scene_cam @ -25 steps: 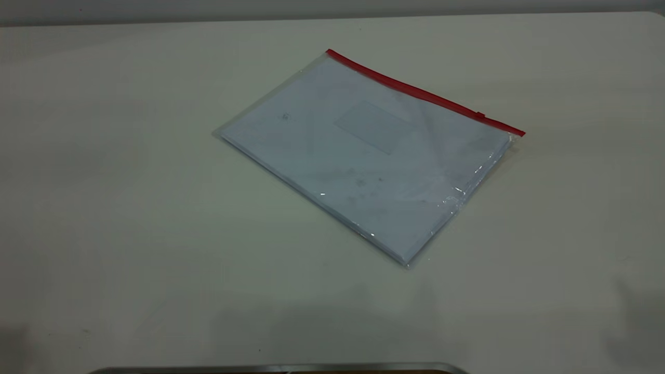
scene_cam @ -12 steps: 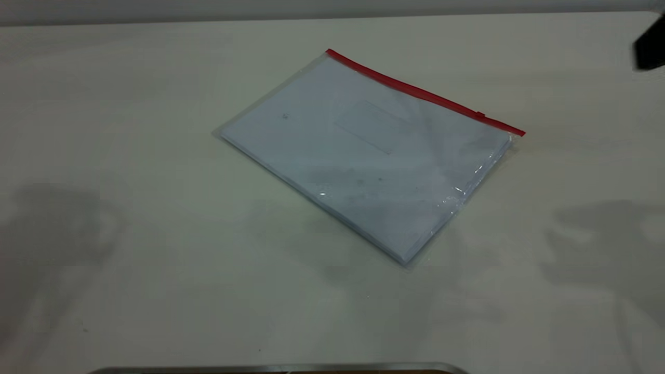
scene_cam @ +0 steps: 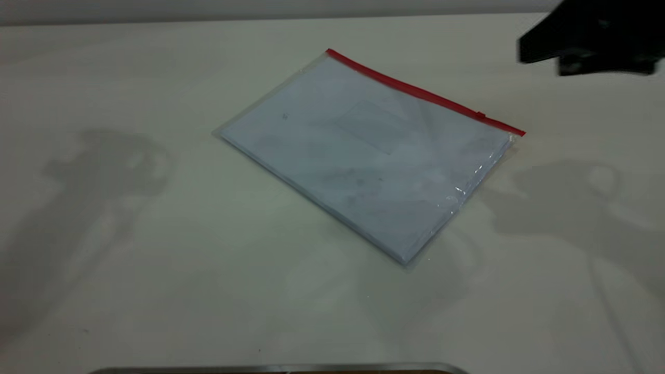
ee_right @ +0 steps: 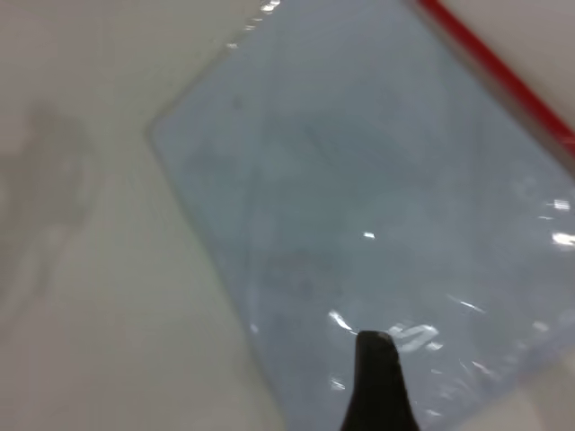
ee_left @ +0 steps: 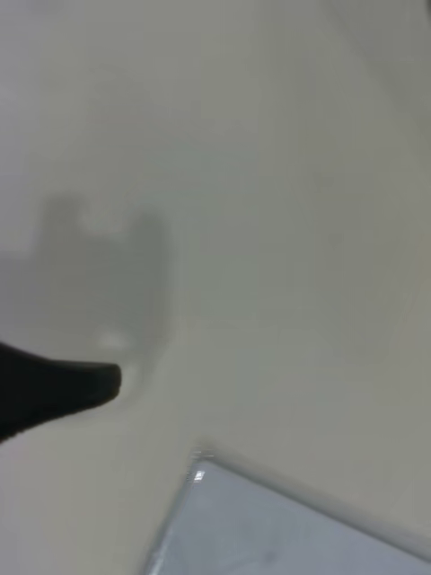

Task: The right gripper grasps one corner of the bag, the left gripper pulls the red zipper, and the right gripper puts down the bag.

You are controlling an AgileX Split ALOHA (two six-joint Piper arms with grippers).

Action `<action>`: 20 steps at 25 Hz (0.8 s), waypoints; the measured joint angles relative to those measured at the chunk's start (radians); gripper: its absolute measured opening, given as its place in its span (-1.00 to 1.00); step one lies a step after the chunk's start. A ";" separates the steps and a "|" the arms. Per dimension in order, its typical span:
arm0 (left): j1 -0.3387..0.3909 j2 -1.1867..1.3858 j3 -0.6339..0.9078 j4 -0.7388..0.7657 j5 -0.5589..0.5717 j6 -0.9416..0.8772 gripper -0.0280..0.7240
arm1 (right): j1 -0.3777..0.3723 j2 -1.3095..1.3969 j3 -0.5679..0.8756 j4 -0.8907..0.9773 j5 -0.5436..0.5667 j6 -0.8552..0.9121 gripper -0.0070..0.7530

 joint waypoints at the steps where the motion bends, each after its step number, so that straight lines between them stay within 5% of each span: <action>1: 0.000 0.008 0.000 0.000 -0.003 0.000 0.61 | 0.000 0.035 -0.012 0.013 0.032 -0.007 0.58; 6: 0.000 0.016 0.000 0.000 -0.006 0.029 0.61 | 0.000 0.221 -0.088 0.026 0.136 -0.009 0.58; 20: 0.000 0.017 0.000 -0.017 -0.015 0.076 0.61 | -0.112 0.532 -0.249 0.043 0.149 0.010 0.58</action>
